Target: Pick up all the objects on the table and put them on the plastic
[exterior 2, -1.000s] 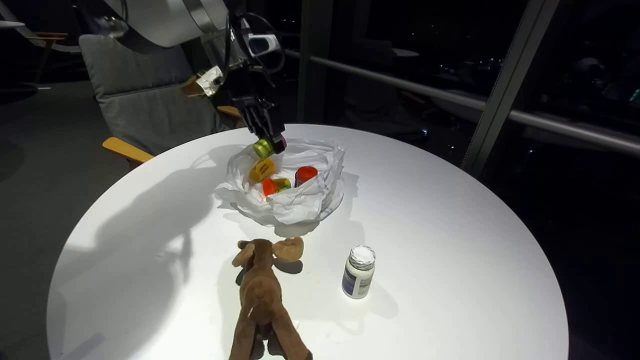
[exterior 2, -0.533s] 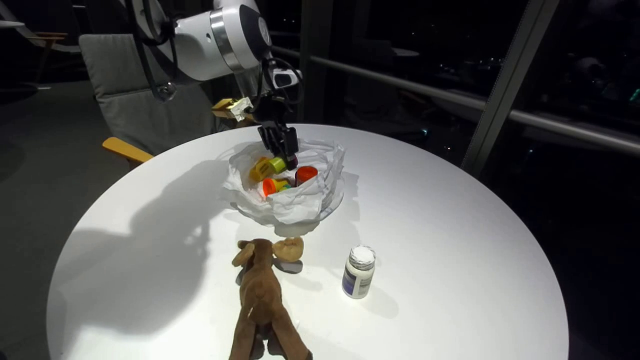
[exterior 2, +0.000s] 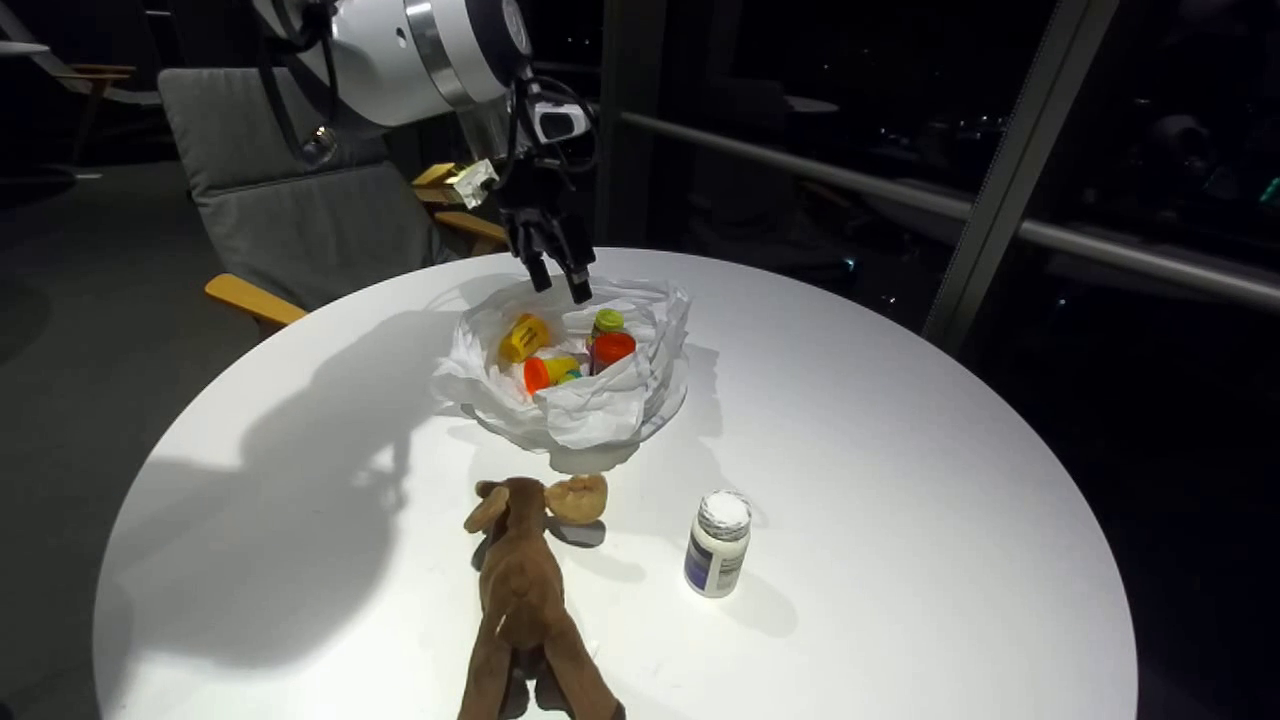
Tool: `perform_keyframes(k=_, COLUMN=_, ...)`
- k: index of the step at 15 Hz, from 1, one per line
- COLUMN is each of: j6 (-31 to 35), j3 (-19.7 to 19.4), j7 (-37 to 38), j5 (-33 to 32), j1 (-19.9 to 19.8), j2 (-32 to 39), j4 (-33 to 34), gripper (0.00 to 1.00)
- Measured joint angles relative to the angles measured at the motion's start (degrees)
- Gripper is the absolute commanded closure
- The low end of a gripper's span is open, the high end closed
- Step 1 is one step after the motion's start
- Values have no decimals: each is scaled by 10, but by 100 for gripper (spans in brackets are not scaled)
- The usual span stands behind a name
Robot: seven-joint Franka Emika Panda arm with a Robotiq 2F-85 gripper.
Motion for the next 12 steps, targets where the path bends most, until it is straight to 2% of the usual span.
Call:
perform_keyframes(k=7, j6=1, j3=-13, j7=16, j5=-14, j1=29, j2=-117, j4=-194, gripper=0)
perform_keyframes(k=12, j6=39, j3=-38, j7=137, j5=-74, j1=41, j2=-197, j4=-348, gripper=0)
